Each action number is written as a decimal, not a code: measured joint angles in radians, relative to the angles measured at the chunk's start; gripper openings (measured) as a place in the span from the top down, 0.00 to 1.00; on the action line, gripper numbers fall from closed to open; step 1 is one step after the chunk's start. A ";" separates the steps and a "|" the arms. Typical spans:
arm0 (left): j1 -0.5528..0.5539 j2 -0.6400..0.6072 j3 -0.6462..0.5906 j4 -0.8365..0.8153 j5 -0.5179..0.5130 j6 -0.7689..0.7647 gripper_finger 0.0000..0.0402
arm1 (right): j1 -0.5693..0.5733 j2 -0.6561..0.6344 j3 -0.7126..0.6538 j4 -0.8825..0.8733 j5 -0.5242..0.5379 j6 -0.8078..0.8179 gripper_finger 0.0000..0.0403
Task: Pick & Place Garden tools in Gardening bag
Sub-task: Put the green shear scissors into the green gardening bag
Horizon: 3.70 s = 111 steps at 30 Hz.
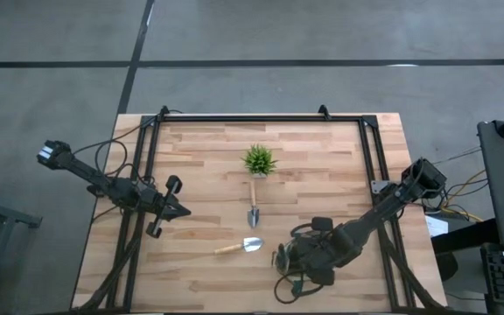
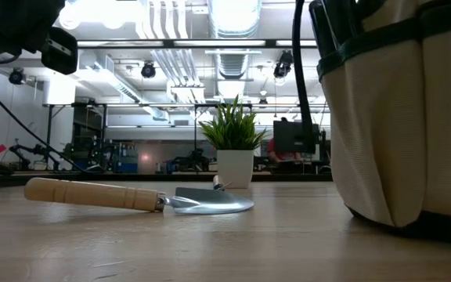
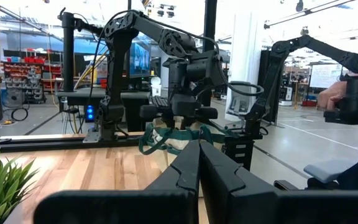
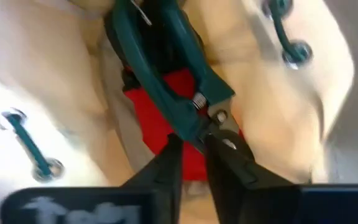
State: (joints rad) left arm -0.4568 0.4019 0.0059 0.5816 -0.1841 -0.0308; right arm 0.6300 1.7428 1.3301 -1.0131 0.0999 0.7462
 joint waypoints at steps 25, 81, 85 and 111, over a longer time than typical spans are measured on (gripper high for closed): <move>0.000 0.000 0.000 0.000 0.000 0.000 0.97 | 0.003 0.008 -0.177 0.276 0.080 -0.260 0.48; 0.000 0.000 0.000 0.000 0.000 0.000 0.97 | -0.015 0.000 0.077 -0.074 0.344 -0.171 0.89; 0.000 0.000 0.000 0.000 0.000 0.000 0.97 | -0.016 0.000 0.064 -0.065 0.344 -0.166 0.86; 0.000 0.000 0.000 0.000 0.000 0.000 0.97 | -0.087 0.000 -0.021 0.093 0.235 -0.170 0.92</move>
State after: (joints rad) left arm -0.4568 0.4019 0.0059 0.5816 -0.1841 -0.0311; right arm 0.5426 1.7425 1.3087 -0.9200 0.3344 0.5763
